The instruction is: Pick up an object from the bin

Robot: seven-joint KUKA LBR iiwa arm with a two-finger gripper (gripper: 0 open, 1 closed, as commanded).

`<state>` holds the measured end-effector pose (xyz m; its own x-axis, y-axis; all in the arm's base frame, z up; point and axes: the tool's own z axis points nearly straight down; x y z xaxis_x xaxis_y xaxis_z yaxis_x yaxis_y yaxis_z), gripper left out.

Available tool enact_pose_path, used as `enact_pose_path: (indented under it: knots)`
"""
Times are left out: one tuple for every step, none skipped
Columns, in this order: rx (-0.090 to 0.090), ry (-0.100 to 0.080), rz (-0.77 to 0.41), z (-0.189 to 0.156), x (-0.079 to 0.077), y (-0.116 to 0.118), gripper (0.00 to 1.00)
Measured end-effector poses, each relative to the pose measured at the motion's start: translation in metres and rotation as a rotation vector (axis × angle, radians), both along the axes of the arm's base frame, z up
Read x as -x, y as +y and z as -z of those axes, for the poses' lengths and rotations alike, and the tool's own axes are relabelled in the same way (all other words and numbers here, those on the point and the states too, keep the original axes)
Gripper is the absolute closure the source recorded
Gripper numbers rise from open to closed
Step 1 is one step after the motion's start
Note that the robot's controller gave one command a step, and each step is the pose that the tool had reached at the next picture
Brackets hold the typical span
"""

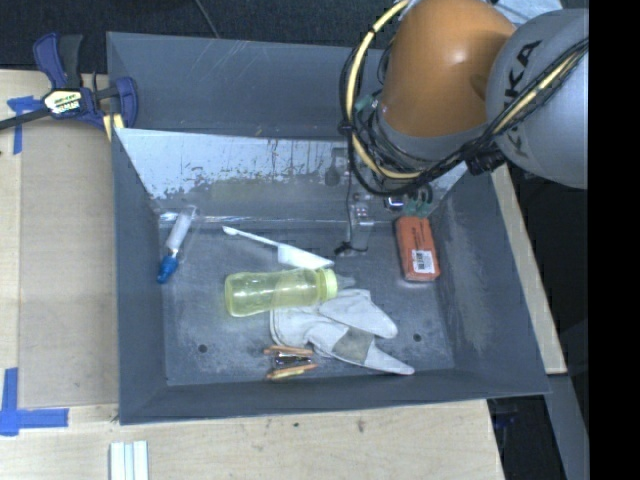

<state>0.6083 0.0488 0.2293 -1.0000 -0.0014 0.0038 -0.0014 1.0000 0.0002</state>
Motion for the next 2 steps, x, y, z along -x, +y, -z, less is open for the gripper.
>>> enact_pose_path:
  knots:
    - [-0.001, -0.008, 0.001, -0.005, -0.001, 0.000, 0.00]
    - [-0.001, -0.015, 0.003, 0.035, 0.012, 0.008, 0.00]
